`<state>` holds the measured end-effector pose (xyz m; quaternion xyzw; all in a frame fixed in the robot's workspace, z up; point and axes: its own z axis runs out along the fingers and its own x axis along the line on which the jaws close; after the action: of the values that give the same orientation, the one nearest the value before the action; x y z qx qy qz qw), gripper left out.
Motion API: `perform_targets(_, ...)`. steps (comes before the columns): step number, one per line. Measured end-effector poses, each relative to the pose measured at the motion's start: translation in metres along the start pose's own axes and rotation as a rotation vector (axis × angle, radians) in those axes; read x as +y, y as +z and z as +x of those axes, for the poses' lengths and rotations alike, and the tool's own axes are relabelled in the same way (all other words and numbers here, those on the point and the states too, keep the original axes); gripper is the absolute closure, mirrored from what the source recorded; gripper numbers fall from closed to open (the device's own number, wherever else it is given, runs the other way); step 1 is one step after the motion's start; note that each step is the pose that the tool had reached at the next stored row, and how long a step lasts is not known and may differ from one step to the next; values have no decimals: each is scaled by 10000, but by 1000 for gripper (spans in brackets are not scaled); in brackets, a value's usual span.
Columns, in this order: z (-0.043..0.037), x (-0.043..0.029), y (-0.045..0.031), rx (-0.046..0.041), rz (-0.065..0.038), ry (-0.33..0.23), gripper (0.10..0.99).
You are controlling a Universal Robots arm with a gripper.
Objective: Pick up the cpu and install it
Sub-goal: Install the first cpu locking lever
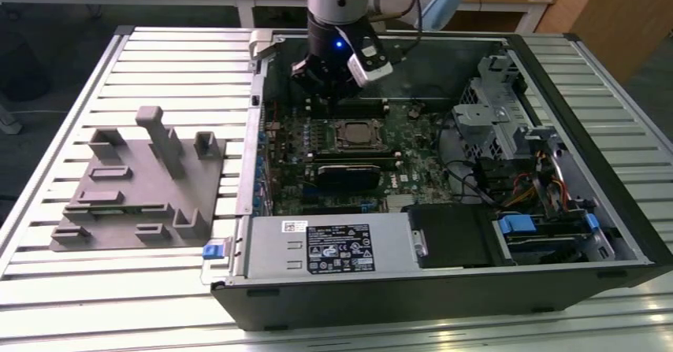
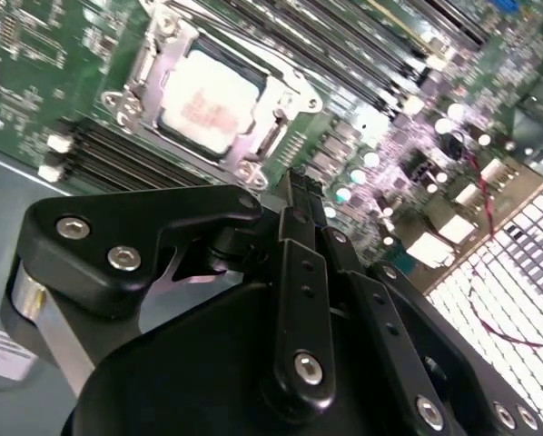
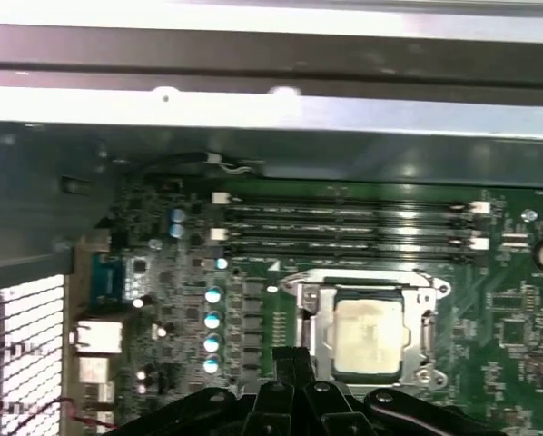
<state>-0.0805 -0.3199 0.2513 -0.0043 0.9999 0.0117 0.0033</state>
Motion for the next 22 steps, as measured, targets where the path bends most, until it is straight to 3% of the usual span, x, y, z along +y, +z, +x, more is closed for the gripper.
perform_targets(5, 76, 26, 2, 0, 1, -1, 980)
perform_targets(11, 153, 106, 4, 1, 1, 0, 980)
perform_targets(16, 166, 232, 7, 0, 0, 0, 980)
perform_targets(22, 168, 299, -3, -5, 1, 0, 980)
